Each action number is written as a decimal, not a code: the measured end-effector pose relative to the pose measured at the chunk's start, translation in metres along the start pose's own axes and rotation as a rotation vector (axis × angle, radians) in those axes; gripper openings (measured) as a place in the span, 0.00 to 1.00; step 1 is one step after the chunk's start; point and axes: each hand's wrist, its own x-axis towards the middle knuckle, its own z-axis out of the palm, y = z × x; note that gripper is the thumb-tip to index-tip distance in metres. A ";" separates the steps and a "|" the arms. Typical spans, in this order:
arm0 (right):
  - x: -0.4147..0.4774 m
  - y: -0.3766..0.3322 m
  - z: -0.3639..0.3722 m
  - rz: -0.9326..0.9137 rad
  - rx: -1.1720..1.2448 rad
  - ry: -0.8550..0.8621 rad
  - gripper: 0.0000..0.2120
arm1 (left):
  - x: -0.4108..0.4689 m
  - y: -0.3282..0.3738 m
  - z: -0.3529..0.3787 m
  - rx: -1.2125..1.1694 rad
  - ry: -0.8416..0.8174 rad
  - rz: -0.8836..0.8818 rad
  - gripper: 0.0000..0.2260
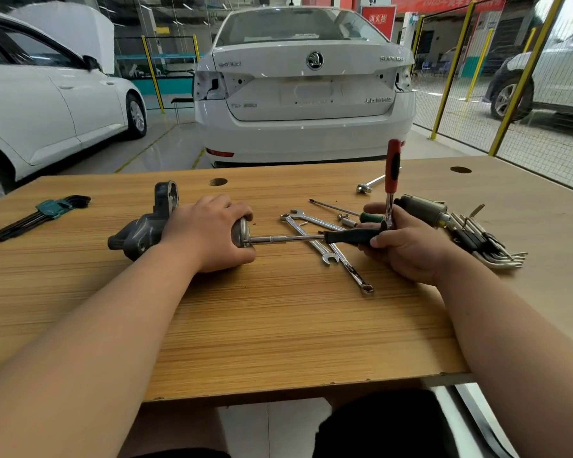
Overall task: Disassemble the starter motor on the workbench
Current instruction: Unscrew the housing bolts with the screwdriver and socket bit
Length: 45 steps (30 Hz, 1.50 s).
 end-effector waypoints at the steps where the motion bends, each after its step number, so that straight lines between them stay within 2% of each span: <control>1: 0.000 0.001 0.000 -0.004 0.010 0.004 0.24 | 0.000 0.000 0.000 0.004 -0.001 0.001 0.30; 7: -0.001 -0.002 0.004 -0.073 0.191 0.088 0.07 | 0.001 -0.001 0.002 0.015 0.000 0.003 0.30; 10: -0.006 -0.005 0.006 -0.088 0.324 0.054 0.10 | 0.001 -0.001 0.003 0.021 0.010 0.009 0.31; 13: -0.009 -0.007 0.008 -0.058 0.356 0.049 0.11 | 0.001 -0.002 0.002 -0.001 -0.026 0.001 0.36; 16: -0.009 -0.008 0.010 -0.030 0.288 0.085 0.10 | 0.001 -0.001 0.000 -0.020 -0.040 -0.007 0.41; 21: -0.008 -0.009 0.016 0.061 0.016 0.213 0.15 | 0.000 -0.001 0.001 -0.023 -0.031 0.004 0.41; 27: -0.009 -0.010 0.018 0.099 -0.058 0.243 0.17 | 0.000 -0.001 0.000 -0.009 -0.037 0.026 0.41; 33: -0.005 -0.009 0.017 0.100 -0.032 0.402 0.11 | 0.000 0.000 0.002 -0.005 -0.038 0.021 0.35; 37: -0.006 -0.010 0.019 0.156 -0.076 0.470 0.12 | 0.001 -0.001 0.003 -0.007 -0.028 0.018 0.35; 42: -0.005 -0.008 0.018 0.071 -0.269 0.291 0.15 | 0.004 -0.003 0.003 -0.018 -0.046 0.020 0.33; 45: -0.005 -0.008 0.014 0.055 -0.292 0.258 0.14 | 0.005 -0.004 0.002 -0.018 -0.080 0.031 0.35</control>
